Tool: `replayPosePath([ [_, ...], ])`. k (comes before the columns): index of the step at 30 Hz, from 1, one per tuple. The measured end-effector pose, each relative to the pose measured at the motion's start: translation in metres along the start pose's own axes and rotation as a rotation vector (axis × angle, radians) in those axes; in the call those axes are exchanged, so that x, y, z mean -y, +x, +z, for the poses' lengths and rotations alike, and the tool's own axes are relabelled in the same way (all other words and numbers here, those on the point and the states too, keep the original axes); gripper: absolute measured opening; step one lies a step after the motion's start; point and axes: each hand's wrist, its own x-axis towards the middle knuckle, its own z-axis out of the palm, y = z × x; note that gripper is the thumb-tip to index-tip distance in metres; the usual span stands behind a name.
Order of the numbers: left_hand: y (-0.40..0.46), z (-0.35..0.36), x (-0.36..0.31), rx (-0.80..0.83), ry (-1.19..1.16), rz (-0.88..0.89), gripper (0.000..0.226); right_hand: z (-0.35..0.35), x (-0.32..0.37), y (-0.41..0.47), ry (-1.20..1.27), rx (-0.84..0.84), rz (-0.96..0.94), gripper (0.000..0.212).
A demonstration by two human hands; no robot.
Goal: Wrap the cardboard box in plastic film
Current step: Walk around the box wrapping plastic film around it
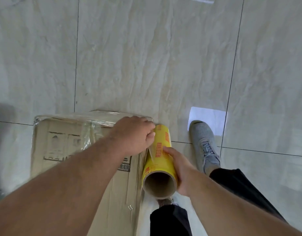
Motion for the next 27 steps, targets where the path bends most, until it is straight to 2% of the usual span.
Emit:
replayPosePath([
  [3, 0.001, -0.001, -0.005, 0.057, 0.058, 0.083, 0.034, 0.004, -0.004, 0.0, 0.108, 0.055, -0.002, 0.066],
  [7, 0.005, 0.0, -0.004, 0.074, 0.069, 0.085, 0.03, -0.002, -0.001, -0.005, 0.03, 0.003, -0.066, 0.067],
  [9, 0.005, 0.0, -0.005, 0.06, 0.063, 0.087, 0.029, -0.004, -0.006, -0.008, -0.087, -0.047, -0.124, 0.069],
  [13, 0.004, -0.001, -0.007, 0.056, 0.063, 0.081, 0.025, 0.006, -0.022, 0.005, -0.447, -0.139, -0.205, 0.106],
  [17, 0.004, 0.001, -0.003, 0.068, 0.022, 0.061, 0.03, 0.027, -0.018, 0.007, -0.541, -0.113, -0.199, 0.106],
  [19, 0.004, 0.002, -0.001, 0.065, 0.011, 0.049, 0.029, 0.025, -0.019, 0.01, -0.487, -0.102, -0.152, 0.102],
  [21, 0.004, 0.002, -0.004, 0.07, 0.038, 0.041, 0.03, 0.015, -0.029, 0.014, -0.362, -0.089, -0.128, 0.085],
  [23, 0.005, 0.0, -0.011, 0.097, 0.209, 0.089, 0.033, 0.005, -0.041, 0.019, -0.217, -0.083, -0.109, 0.071],
  [27, -0.002, 0.006, -0.025, 0.153, 0.588, 0.258, 0.034, -0.004, -0.061, 0.021, 0.113, 0.085, -0.025, 0.069],
])
